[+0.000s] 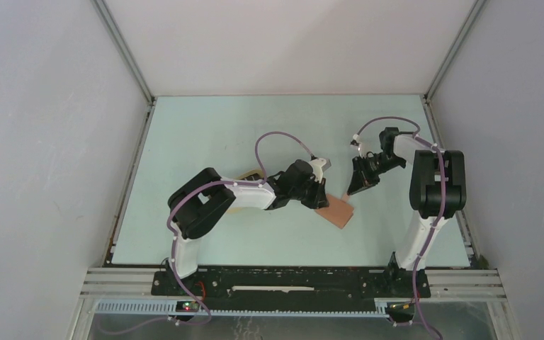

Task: Put the credit cards into the card holder
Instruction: Close the card holder at the center of the board.

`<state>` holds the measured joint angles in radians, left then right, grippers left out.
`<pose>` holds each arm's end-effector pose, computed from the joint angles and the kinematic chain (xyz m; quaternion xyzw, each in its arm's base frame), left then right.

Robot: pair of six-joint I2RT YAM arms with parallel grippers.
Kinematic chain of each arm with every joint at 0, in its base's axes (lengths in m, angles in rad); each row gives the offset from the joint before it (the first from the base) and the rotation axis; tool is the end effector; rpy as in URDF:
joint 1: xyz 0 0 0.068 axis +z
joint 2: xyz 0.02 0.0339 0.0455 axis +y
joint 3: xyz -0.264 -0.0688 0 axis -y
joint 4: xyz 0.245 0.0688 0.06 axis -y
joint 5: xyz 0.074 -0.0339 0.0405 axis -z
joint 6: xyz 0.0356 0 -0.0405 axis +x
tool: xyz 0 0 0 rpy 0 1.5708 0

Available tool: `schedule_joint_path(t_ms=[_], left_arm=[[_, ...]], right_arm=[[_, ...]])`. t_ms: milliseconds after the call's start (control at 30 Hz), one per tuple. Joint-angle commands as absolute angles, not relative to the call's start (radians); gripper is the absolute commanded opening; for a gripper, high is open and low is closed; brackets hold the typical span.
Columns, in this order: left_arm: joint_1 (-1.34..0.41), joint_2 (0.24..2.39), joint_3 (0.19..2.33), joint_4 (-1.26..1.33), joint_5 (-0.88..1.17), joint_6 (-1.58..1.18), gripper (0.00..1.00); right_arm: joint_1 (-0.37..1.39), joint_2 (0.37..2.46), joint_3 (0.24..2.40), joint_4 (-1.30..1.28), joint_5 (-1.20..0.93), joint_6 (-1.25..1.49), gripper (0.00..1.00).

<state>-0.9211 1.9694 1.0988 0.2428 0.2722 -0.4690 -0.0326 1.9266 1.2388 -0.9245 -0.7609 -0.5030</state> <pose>0.2427 -0.3353 0.1445 0.2579 0.8464 -0.3810 0.2682 0.3358 0.0136 0.1521 -0.2088 0.9045 0.3631 0.0797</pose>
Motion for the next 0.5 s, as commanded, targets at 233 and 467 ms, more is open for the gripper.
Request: schedule_joint_path(t_ms=[233, 467], left_arm=[[-0.928, 1.985, 1.144, 0.207, 0.247, -0.434, 0.13], [-0.928, 1.984, 1.144, 0.204, 0.248, -0.433, 0.13]], right_arm=[[-0.021, 1.917, 1.279, -0.943, -0.773, -0.526, 0.21], [-0.037, 1.897, 1.28, -0.948, -0.782, -0.533, 0.23]])
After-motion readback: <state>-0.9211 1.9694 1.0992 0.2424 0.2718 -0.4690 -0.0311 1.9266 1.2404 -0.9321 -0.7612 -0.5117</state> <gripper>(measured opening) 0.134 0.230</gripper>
